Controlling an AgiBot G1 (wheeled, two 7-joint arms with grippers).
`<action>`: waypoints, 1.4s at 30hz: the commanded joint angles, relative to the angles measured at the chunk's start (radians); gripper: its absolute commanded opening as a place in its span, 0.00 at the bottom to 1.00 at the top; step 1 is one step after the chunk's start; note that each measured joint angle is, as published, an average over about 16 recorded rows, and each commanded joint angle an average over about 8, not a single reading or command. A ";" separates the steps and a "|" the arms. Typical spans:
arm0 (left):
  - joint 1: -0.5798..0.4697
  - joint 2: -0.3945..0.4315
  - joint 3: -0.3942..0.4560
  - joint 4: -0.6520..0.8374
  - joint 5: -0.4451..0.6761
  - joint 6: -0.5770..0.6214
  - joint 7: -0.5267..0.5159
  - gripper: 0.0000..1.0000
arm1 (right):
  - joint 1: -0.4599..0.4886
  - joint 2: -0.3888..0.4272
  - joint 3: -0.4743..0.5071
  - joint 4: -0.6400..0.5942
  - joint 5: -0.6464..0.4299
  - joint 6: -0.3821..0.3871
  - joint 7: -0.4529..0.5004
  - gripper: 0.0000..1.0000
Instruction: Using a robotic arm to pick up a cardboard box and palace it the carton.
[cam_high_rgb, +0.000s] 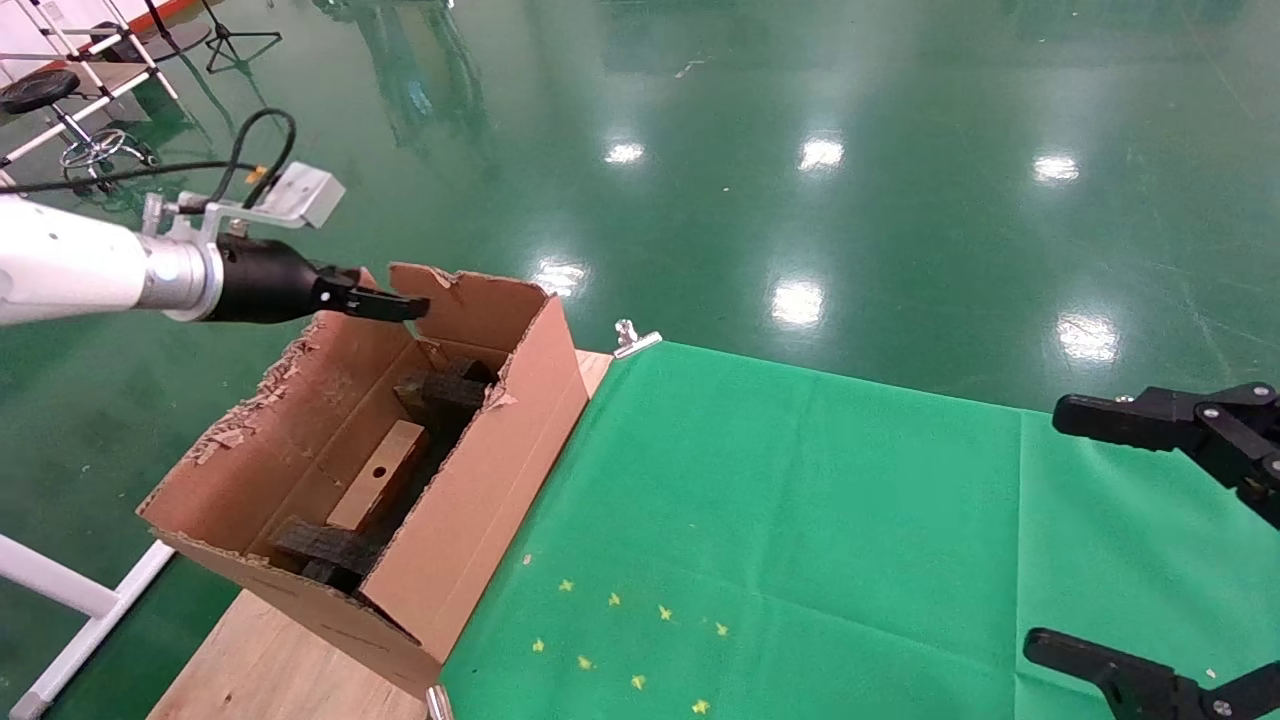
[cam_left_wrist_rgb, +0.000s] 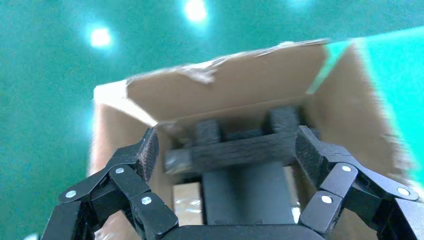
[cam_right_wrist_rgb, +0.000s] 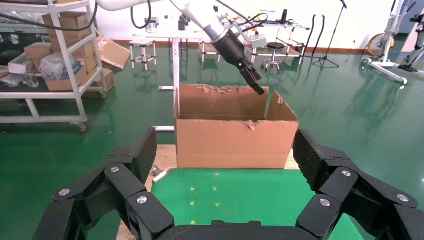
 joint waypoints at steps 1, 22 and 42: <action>-0.002 -0.016 -0.005 -0.045 -0.013 0.039 -0.001 1.00 | 0.000 0.000 0.000 0.000 0.000 0.000 0.000 1.00; 0.120 -0.038 -0.078 -0.200 -0.184 0.114 0.064 1.00 | 0.000 0.000 0.000 0.000 0.000 0.000 0.000 1.00; 0.353 -0.084 -0.223 -0.516 -0.520 0.269 0.192 1.00 | 0.000 0.000 -0.001 -0.001 0.001 0.000 0.000 1.00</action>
